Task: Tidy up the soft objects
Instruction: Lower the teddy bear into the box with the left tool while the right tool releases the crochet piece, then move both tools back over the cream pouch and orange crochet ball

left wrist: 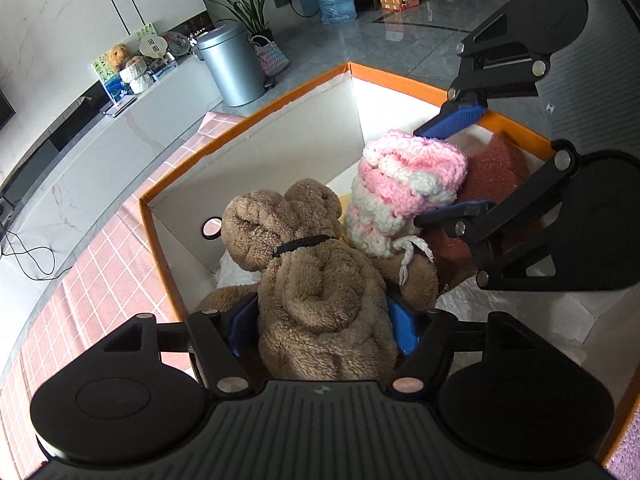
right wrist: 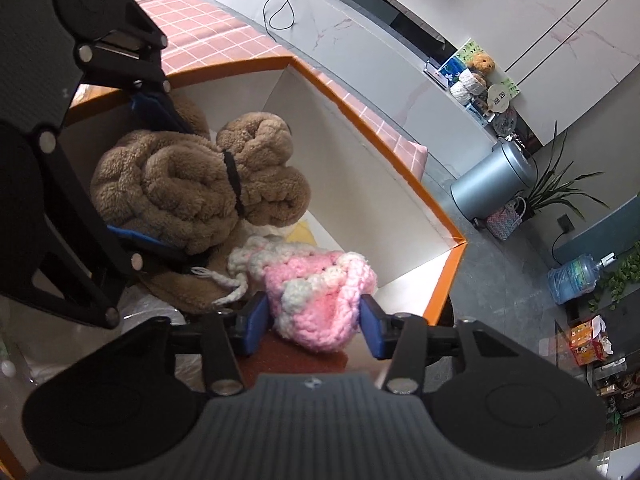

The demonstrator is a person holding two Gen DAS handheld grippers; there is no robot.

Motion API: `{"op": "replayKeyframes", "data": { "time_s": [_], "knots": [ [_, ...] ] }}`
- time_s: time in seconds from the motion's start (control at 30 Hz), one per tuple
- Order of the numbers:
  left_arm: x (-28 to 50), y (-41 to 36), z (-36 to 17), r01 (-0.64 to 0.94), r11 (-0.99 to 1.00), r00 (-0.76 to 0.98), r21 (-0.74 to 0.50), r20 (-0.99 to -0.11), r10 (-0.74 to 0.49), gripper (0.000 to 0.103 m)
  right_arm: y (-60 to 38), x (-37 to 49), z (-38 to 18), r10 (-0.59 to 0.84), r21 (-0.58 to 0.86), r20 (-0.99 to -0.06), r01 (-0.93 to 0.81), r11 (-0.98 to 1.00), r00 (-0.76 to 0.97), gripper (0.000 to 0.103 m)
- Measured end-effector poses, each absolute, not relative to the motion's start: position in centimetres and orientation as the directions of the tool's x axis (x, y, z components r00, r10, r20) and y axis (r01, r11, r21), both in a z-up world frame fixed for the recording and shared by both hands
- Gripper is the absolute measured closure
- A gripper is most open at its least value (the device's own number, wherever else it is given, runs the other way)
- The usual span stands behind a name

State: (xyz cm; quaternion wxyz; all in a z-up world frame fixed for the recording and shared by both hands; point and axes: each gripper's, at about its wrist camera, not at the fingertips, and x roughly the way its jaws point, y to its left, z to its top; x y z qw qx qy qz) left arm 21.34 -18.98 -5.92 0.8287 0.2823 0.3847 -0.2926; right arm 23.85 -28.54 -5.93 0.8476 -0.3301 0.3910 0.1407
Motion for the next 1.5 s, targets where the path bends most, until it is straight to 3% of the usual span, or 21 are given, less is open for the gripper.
{"op": "replayKeyframes", "data": {
  "time_s": [0.23, 0.43, 0.7, 0.93, 1.2, 1.5],
  "knots": [
    [20.7, -18.3, -4.2, 0.694, 0.685, 0.535, 0.219, -0.794, -0.289, 0.014, -28.4, 22.4, -4.1, -0.019, -0.476, -0.728, -0.485, 0.734, 0.686, 0.020],
    [19.9, -16.7, -2.0, 0.671, 0.722, 0.543, 0.166, -0.774, -0.326, 0.014, -28.1, 20.4, -2.4, -0.010, -0.467, -0.720, -0.473, 0.747, 0.694, 0.007],
    [17.4, -14.1, 0.7, 0.622, 0.781, 0.585, 0.056, -0.696, -0.416, 0.014, -28.5, 17.8, -0.3, 0.019, -0.337, -0.728, -0.383, 0.860, 0.685, 0.004],
    [14.8, -11.1, 2.1, 0.558, 0.830, 0.657, 0.021, -0.622, -0.426, 0.014, -27.7, 14.3, 0.6, 0.008, -0.242, -0.632, -0.207, 0.948, 0.775, 0.003],
    [12.1, -6.3, 2.4, 0.416, 0.909, 0.751, 0.011, -0.569, -0.336, 0.014, -22.9, 11.5, 0.5, 0.070, -0.152, -0.545, -0.181, 0.972, 0.835, 0.003],
    [11.1, 1.0, 0.7, 0.250, 0.968, 0.773, -0.031, -0.596, -0.219, 0.016, -15.4, 11.2, -0.5, 0.133, -0.098, -0.505, -0.210, 0.973, 0.853, 0.003]
  ]
}}
